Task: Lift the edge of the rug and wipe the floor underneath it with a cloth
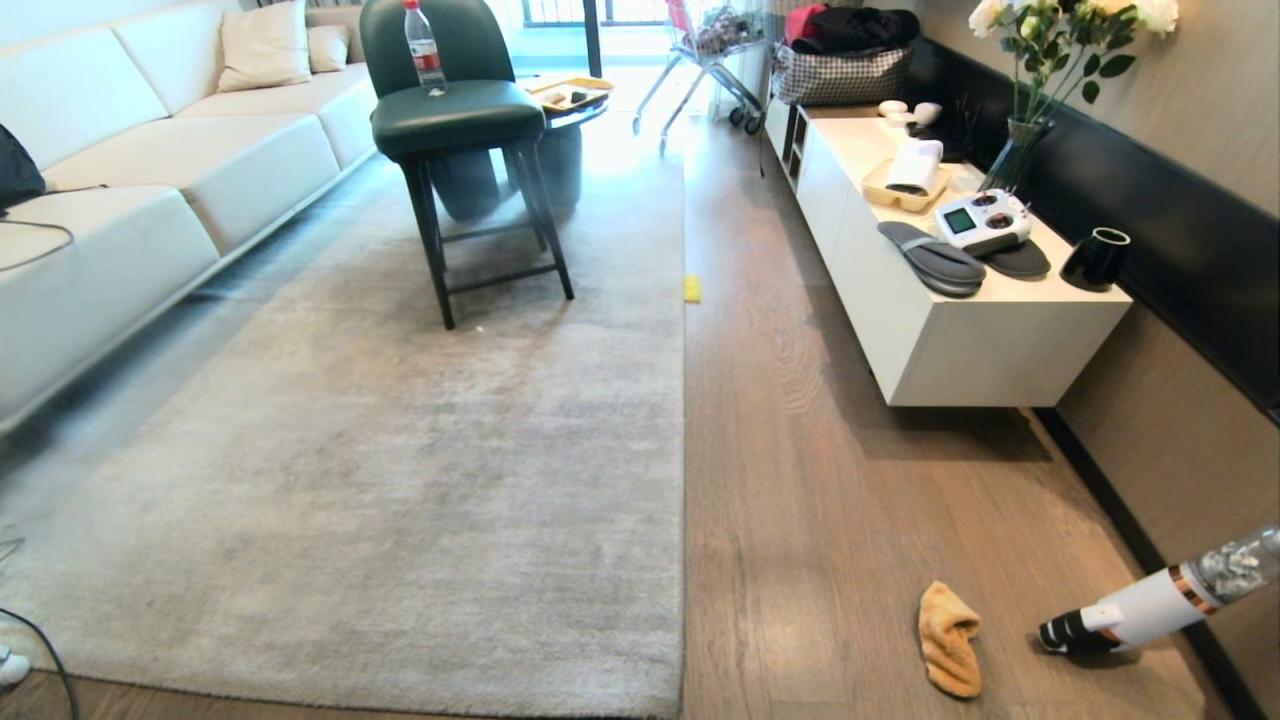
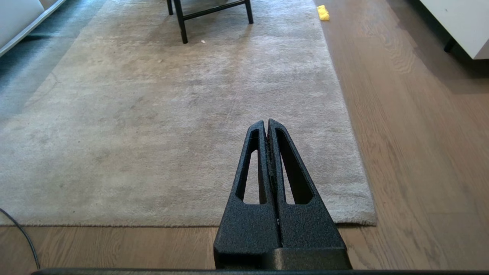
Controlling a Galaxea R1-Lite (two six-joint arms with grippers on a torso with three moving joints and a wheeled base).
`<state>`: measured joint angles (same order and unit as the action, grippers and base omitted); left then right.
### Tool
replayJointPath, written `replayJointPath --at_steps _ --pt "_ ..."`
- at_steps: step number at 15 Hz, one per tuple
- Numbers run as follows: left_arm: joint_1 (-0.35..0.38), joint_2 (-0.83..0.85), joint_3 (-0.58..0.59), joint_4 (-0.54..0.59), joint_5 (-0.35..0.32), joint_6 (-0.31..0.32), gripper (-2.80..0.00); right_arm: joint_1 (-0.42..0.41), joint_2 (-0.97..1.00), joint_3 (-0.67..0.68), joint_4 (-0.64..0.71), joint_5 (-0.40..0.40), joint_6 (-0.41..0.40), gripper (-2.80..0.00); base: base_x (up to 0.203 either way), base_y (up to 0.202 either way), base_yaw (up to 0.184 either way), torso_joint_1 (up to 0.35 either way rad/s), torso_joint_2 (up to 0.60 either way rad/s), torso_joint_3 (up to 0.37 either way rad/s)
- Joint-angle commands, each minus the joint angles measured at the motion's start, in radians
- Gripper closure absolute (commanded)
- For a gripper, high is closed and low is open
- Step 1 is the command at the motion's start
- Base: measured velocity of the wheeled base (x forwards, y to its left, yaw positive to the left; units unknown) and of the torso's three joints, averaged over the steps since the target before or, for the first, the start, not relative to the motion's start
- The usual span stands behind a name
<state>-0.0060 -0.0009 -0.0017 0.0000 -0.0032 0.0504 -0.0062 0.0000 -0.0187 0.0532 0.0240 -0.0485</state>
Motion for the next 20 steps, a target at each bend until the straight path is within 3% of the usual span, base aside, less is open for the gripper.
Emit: replayJointPath --at_steps 1,9,20 --pt "0.000 0.001 0.000 0.000 0.000 0.000 0.00 0.000 0.001 0.000 0.000 0.001 -0.001 0.00 0.000 0.000 0.000 0.000 0.00 0.000" --pt "0.000 0.001 0.000 0.000 0.000 -0.001 0.00 0.000 0.002 0.000 0.000 0.001 0.001 0.00 0.000 0.000 0.000 -0.005 -0.03 -0.033" --pt "0.000 0.001 0.000 0.000 0.000 -0.001 0.00 0.000 0.002 -0.001 0.000 0.001 0.011 0.00 0.000 -0.002 0.022 -0.003 -0.40 -0.406"
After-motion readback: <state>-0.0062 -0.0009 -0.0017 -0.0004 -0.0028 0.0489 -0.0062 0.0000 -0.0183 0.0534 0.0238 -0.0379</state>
